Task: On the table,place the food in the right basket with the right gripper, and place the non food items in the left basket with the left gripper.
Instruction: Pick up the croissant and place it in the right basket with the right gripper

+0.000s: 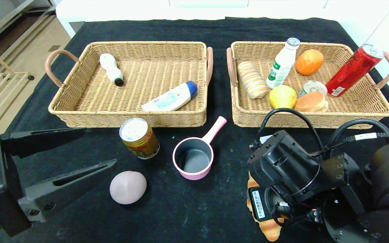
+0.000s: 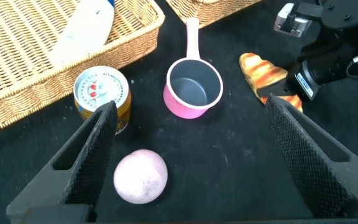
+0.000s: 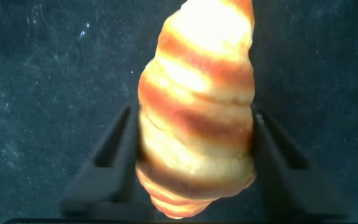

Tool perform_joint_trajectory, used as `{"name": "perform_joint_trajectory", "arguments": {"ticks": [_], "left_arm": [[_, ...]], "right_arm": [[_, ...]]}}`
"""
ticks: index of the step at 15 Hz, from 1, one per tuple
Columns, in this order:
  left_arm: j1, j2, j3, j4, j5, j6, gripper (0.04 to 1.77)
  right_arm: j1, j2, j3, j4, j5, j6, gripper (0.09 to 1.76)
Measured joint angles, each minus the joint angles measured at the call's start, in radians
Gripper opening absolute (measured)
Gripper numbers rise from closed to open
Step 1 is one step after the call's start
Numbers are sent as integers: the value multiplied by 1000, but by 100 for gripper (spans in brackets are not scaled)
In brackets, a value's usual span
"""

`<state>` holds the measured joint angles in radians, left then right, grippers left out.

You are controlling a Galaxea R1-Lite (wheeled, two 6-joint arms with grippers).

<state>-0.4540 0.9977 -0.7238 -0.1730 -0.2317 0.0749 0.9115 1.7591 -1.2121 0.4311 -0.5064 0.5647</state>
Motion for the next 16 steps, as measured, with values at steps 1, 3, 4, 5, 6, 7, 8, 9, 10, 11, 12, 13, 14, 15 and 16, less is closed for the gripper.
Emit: {"name": "perform_joint_trajectory", "arguments": {"ticks": [1, 3, 4, 5, 6, 7, 8, 9, 10, 11, 12, 13, 14, 15, 16], "left_arm": [[0, 0, 0, 1, 0, 0, 172], [0, 0, 0, 0, 0, 0, 172], [0, 0, 0, 1, 0, 0, 172], [0, 0, 0, 0, 0, 0, 172], [0, 0, 0, 0, 0, 0, 172], [0, 0, 0, 0, 0, 0, 172], [0, 0, 0, 0, 0, 0, 172], [0, -1, 0, 0, 0, 0, 172], [0, -1, 0, 0, 0, 1, 172], [0, -1, 0, 0, 0, 1, 172], [0, -1, 0, 0, 0, 2, 172], [0, -1, 0, 0, 0, 3, 172], [0, -2, 0, 0, 0, 3, 172], [0, -3, 0, 0, 0, 3, 172], [0, -2, 0, 0, 0, 3, 172]], "right_arm": [[0, 2, 1, 0, 0, 8, 96], [0, 5, 2, 0, 0, 11, 86], [0, 7, 3, 1, 0, 12, 82], [0, 8, 4, 2, -1, 12, 81], [0, 9, 4, 2, -1, 12, 81], [-1, 10, 5, 2, -1, 13, 81], [-1, 11, 6, 2, -1, 13, 81], [-1, 11, 7, 2, -1, 14, 81], [-1, 11, 10, 2, -1, 14, 81], [-1, 12, 13, 1, -2, 14, 81], [-1, 13, 15, 0, -2, 14, 81], [-1, 13, 16, 2, -3, 14, 81], [-1, 14, 17, 2, -4, 13, 81], [-1, 13, 17, 3, -4, 13, 81], [-1, 13, 17, 4, -4, 13, 81]]}}
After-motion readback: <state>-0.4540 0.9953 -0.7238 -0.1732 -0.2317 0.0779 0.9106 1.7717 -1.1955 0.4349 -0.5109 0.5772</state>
